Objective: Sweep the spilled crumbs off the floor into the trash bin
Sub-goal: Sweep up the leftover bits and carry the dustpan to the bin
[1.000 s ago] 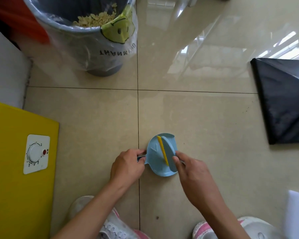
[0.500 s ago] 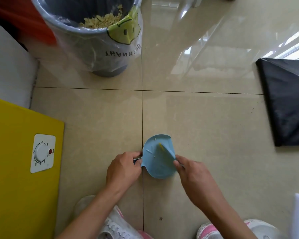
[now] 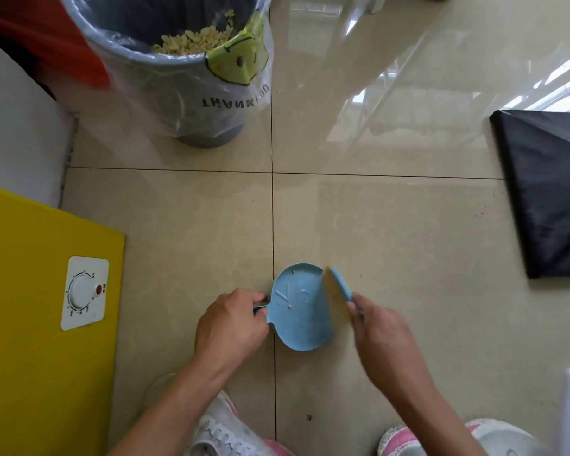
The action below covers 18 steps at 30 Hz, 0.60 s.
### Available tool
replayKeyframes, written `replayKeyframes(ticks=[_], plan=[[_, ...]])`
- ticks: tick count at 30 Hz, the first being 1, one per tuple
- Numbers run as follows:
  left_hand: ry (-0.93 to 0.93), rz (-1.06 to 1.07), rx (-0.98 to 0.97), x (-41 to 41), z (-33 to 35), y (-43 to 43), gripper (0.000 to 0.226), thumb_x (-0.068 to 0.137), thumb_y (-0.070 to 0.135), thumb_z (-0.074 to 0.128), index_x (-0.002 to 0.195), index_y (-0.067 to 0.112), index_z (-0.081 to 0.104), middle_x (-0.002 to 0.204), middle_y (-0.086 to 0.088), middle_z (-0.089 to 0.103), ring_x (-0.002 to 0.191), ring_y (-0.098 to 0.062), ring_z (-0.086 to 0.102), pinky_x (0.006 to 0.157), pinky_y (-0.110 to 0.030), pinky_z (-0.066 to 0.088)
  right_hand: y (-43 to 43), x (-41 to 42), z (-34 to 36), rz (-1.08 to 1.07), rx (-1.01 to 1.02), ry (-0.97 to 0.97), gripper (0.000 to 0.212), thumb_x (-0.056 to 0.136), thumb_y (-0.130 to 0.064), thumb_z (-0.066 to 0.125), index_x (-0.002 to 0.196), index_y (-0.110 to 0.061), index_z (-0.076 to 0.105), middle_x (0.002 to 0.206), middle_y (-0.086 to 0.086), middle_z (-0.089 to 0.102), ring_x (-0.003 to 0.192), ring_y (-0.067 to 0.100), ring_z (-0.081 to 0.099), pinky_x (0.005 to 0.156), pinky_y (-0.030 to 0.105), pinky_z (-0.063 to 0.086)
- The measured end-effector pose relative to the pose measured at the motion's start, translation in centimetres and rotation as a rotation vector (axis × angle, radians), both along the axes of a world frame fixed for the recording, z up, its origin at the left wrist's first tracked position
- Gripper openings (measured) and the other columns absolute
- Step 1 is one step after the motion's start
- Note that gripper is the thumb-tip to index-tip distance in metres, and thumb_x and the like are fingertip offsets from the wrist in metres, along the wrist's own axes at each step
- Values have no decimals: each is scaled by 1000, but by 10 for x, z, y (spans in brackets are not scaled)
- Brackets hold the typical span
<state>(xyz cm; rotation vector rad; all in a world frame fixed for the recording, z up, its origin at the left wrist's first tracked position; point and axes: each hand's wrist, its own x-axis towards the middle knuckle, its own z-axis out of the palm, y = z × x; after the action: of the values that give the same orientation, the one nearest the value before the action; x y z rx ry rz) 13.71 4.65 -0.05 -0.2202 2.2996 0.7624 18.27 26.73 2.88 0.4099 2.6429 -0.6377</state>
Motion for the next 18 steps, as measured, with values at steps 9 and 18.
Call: replayKeyframes(ticks=[9,18], plan=[[-2,76,-5,2,5,-10,29,92,30,61,116,37,76,100,8,81,91,-21,73,80,-35,61,-29,8,29,-111,-277,104,27,102,-32,52,119,-25,71,91,-8,78,84,4,70,75,21,51],[3,97,-75,9,11,-20,28,89,32,58,109,38,76,94,13,80,86,-21,72,76,-35,61,-6,8,-6,24,-6,41,31,104,-36,42,124,-24,63,80,6,70,75,26,64,61,39,41]])
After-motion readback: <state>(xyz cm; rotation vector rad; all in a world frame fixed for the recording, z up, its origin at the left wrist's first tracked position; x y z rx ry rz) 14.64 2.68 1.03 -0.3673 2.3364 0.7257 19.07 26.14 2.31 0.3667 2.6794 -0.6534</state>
